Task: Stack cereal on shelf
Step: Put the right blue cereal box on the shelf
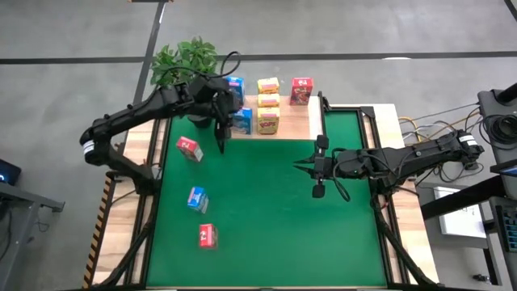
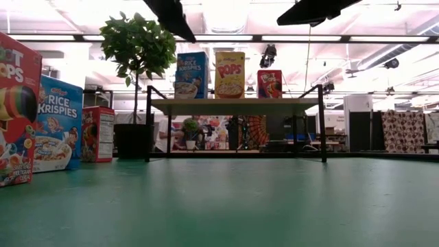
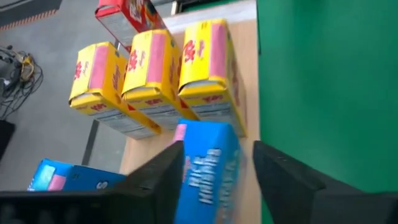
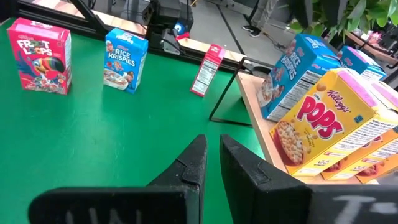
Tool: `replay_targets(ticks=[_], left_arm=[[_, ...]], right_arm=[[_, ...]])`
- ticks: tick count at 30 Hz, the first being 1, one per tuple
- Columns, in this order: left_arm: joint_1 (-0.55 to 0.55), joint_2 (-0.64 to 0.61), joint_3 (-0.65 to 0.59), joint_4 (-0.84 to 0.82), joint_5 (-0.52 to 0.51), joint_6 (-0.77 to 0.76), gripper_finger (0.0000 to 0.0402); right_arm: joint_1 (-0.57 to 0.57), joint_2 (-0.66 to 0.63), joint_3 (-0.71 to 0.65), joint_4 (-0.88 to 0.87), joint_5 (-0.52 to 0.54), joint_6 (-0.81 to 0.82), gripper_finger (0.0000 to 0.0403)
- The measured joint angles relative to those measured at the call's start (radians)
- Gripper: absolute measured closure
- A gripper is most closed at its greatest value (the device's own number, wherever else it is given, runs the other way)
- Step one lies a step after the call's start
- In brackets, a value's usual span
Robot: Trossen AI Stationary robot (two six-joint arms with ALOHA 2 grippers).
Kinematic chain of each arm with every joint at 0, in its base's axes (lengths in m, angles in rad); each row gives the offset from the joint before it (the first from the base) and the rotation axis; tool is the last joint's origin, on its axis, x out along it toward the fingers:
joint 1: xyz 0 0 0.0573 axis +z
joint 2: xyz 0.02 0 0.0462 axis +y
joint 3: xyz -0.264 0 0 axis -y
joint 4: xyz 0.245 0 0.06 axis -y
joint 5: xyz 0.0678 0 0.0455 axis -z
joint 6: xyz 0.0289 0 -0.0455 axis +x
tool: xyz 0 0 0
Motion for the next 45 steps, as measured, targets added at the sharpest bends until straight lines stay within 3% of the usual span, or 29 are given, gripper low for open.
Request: replay_targets(ticks=[5,9,21,40,45], left_arm=[[0.033,0.029,0.000,0.008,0.001,0.062,0.0165],[0.066,0.030,0.000,0.007,0.024,0.076,0.0146],[0.124,0.047,-0.001,-0.009,0.211,0.082,0.0170],[0.124,0.075,-0.002,0.002,0.200,0.087,0.0173],[0.124,0.069,-0.002,-0.006,0.200,0.076,0.0156]], right_arm=[[0.000,0.000,0.000,0.000,0.000,0.001,0.0369],[0.000,0.000,0.000,0.000,0.000,0.002,0.0369],[0.000,0.000,-0.001,0.000,0.000,0.003,0.0369],[0.000,0.000,-0.001,0.000,0.000,0.002,0.0369],[0.000,0.000,-0.001,0.000,0.000,0.002,0.0369]])
